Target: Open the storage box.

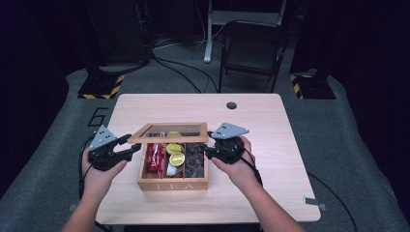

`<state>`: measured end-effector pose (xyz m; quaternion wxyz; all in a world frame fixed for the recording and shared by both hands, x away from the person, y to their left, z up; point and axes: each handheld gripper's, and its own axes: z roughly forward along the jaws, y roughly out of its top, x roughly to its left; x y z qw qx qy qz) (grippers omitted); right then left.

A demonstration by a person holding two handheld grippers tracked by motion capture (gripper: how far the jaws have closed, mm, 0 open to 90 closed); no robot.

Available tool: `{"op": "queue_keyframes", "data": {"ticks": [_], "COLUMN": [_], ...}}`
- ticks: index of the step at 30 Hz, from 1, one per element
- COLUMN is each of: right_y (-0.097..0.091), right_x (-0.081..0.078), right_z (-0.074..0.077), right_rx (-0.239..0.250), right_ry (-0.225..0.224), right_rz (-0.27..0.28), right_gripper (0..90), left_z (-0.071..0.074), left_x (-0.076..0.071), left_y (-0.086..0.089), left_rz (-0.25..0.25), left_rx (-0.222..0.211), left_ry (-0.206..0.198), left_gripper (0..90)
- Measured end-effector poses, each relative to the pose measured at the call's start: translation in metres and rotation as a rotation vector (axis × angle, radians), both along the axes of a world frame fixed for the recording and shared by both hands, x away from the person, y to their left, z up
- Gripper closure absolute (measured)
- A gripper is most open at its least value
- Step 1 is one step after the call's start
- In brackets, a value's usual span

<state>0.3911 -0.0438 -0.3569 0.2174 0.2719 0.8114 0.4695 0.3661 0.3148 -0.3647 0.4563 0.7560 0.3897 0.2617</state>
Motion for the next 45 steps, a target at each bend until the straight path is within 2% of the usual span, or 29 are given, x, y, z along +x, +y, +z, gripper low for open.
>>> {"op": "queue_keyframes", "data": {"ticks": [3,7,15,19,24,29,32,36,39,42,45], "right_y": [0.000,0.000,0.000,0.001,0.004,0.004,0.005,0.004,0.002,-0.002,-0.005], "right_x": [0.004,0.009,0.012,0.012,0.013,0.012,0.011,0.010,0.008,0.005,0.002], "right_z": [0.004,0.008,0.011,0.011,0.011,0.010,0.010,0.009,0.008,0.006,0.001], "right_rx": [-0.008,0.010,0.012,0.005,-0.011,0.003,-0.003,0.006,0.042,0.039,0.038], "right_ry": [-0.008,-0.006,-0.003,0.001,-0.008,-0.002,0.005,-0.016,-0.021,-0.028,-0.011], "right_rz": [-0.003,-0.012,-0.014,-0.017,-0.036,-0.046,-0.055,-0.057,-0.049,-0.046,-0.063], "right_gripper": [52.5,53.0,53.5,53.4,53.6,53.5,53.6,53.2,51.5,50.1,47.8], "left_z": [0.003,0.005,-0.005,-0.012,-0.017,-0.025,-0.025,-0.025,-0.025,-0.025,-0.025], "left_x": [0.004,0.007,0.017,0.023,0.032,0.039,0.040,0.042,0.044,0.045,0.047], "left_y": [0.001,0.000,-0.003,0.000,0.001,0.002,0.001,0.001,0.001,0.002,0.003], "left_rz": [0.000,0.014,0.053,0.053,0.045,0.049,0.051,0.048,0.047,0.041,0.041], "left_rx": [-0.003,-0.019,-0.054,-0.081,-0.072,-0.072,-0.063,-0.055,-0.067,-0.077,-0.084], "left_ry": [0.000,-0.015,-0.033,-0.019,-0.010,-0.003,-0.016,-0.029,-0.031,-0.032,-0.033], "left_gripper": [51.3,51.8,52.2,53.8,53.9,55.1,56.2,56.0,55.6,55.4,55.4]}}
